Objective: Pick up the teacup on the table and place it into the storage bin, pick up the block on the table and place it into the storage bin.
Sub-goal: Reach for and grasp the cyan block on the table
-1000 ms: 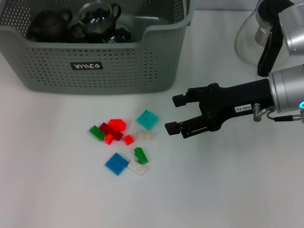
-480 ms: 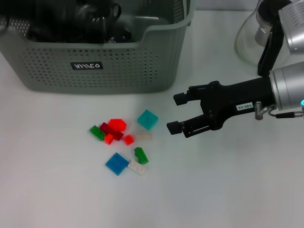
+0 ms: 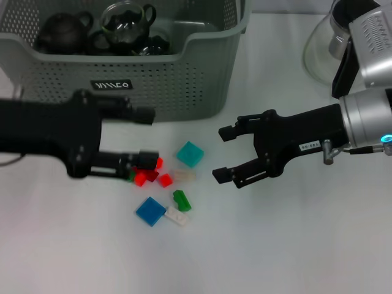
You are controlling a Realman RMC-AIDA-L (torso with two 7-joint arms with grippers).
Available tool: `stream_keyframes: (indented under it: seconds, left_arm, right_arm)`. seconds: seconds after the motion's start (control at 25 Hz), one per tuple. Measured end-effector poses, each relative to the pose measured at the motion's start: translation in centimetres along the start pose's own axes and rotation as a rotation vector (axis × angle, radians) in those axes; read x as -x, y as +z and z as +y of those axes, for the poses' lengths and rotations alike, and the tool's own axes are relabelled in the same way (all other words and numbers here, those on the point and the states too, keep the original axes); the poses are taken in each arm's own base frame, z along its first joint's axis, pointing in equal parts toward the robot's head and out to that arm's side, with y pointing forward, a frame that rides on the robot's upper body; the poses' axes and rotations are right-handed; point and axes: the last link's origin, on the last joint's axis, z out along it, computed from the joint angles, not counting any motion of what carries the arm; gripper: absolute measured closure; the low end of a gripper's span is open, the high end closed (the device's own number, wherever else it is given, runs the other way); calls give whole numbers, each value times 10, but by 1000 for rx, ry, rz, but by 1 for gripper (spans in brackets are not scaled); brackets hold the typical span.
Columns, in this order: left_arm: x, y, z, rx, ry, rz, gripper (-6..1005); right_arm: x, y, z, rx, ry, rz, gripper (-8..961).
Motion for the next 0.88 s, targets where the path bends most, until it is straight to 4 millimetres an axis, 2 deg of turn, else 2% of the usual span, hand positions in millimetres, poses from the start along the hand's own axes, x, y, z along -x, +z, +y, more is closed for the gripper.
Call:
stream_keyframes:
  seconds: [0.24,0.4,0.6,0.88]
  left_arm:
    - [35,-5,-1,-37,17,59,293]
    - [48,-7,-4,-94,0,71,292]
    - [51,-8,-3,-104,-9,73,292]
    - [52,-8,-3,-111,-16,82,291]
  right_arm:
    - [-4,10,-2,-8,-15,43,8]
    - [-10,24,-7,-41,-29,92,8]
    - [-12,41,-11,-58,-35,135,9]
    - [-11,49,-19,-111,-8,114,8]
